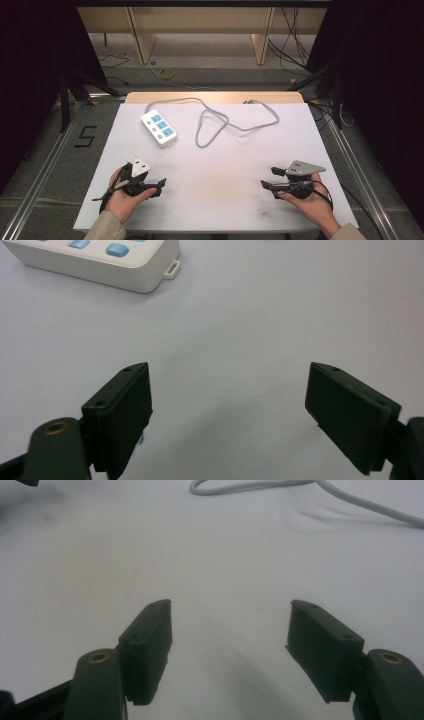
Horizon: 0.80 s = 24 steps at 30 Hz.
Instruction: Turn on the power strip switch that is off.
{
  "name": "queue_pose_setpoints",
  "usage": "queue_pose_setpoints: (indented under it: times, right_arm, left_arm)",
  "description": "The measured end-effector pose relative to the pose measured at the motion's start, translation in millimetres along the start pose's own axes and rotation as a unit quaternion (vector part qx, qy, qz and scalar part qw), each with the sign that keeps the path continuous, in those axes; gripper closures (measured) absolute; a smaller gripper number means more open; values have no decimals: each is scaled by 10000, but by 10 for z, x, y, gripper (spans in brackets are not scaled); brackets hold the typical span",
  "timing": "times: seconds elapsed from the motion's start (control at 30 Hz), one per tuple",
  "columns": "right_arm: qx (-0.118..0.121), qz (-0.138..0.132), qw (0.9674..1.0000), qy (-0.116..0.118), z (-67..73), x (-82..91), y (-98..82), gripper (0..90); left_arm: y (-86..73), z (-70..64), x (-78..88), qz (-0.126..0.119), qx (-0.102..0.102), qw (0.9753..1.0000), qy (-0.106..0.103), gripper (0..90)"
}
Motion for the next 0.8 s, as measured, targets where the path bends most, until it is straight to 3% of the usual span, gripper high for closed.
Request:
queue_pose_setpoints:
  times: [0.23,0.3,0.37,0.4,0.47,0.57,0.8]
  right_arm:
    - [3,0,10000,-2,7,20,-3,352]
    - [-2,1,10000,-22,16,13,0,352]
    - [12,-17,10000,-13,17,12,2,352]
    - [12,-17,10000,-13,17,12,2,352]
    - [-4,-10,10000,-19,14,17,0,352]
    - [3,-24,10000,-19,11,17,0,352]
    - [2,-5,10000,5,26,15,-1,352]
  left_arm:
    - [22,37,41,-40,32,9999,136,297]
    - [24,75,78,17,-66,9993,369,466]
    - [25,94,98,56,-82,9992,399,603]
    - [25,108,108,63,-64,9991,413,603]
    - [20,137,121,107,-80,9988,476,745]
    - [7,179,135,192,-77,9981,572,864]
    - [25,192,146,296,17,9983,493,897]
Point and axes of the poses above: each handheld gripper's, and its own axes: x roughly backward along the jaws, y roughly out of its top, z roughly to its left, the point moved 3 cm from there along -x, roughly forward along the jaws, and after that the axes turned 4 degrees about -x, right-handed, at the moved point
